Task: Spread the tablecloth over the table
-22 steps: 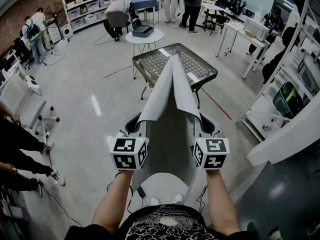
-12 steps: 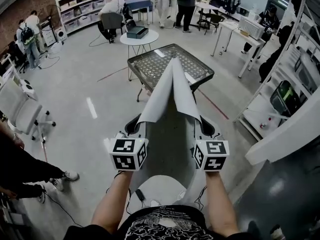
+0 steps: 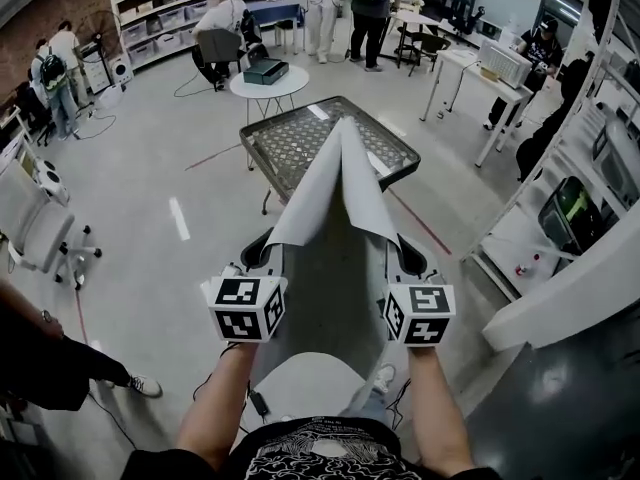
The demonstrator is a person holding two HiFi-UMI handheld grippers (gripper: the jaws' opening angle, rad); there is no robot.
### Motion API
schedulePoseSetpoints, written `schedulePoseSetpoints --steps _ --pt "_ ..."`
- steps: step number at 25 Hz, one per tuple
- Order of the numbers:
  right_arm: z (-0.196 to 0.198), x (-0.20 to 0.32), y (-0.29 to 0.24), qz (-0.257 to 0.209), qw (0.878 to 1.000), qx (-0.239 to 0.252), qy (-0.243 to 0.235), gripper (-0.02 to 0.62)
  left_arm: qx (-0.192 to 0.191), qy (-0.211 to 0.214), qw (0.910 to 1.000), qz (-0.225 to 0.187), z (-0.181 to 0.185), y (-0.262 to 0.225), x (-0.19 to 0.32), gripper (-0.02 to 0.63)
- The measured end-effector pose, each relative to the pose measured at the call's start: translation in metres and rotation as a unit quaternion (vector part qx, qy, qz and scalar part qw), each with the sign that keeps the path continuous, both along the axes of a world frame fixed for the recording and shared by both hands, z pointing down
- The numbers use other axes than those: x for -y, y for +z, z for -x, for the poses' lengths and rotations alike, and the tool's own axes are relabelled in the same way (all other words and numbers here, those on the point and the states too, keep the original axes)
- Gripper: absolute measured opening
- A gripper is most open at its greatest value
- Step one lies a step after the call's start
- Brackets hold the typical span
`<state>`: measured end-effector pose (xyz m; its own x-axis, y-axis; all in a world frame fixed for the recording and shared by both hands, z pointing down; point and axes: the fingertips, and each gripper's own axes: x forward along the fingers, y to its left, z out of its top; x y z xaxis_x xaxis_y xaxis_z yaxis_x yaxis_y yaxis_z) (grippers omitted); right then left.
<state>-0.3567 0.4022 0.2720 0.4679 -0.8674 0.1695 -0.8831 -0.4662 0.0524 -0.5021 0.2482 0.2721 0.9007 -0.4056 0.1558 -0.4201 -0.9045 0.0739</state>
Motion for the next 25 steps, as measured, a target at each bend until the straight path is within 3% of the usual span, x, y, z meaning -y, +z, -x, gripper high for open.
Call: schedulePoseSetpoints --steps 14,20,25 --pt "-0.21 0.018 -0.002 0.002 0.997 0.002 -0.081 0.007 0.025 -0.085 0.9961 -0.006 -0.175 -0.001 -0.003 0.008" --pt "-0.277 0.024 -0.001 0.001 0.993 0.007 -0.117 0.006 0.033 -0.121 0.9921 -0.008 -0.231 -0.003 -0.007 0.008" --pt "-0.315 0.033 -0.004 -0.002 0.991 0.003 -0.136 0.006 0.027 -0.146 0.9889 -0.006 -0.257 -0.005 -0.003 0.008"
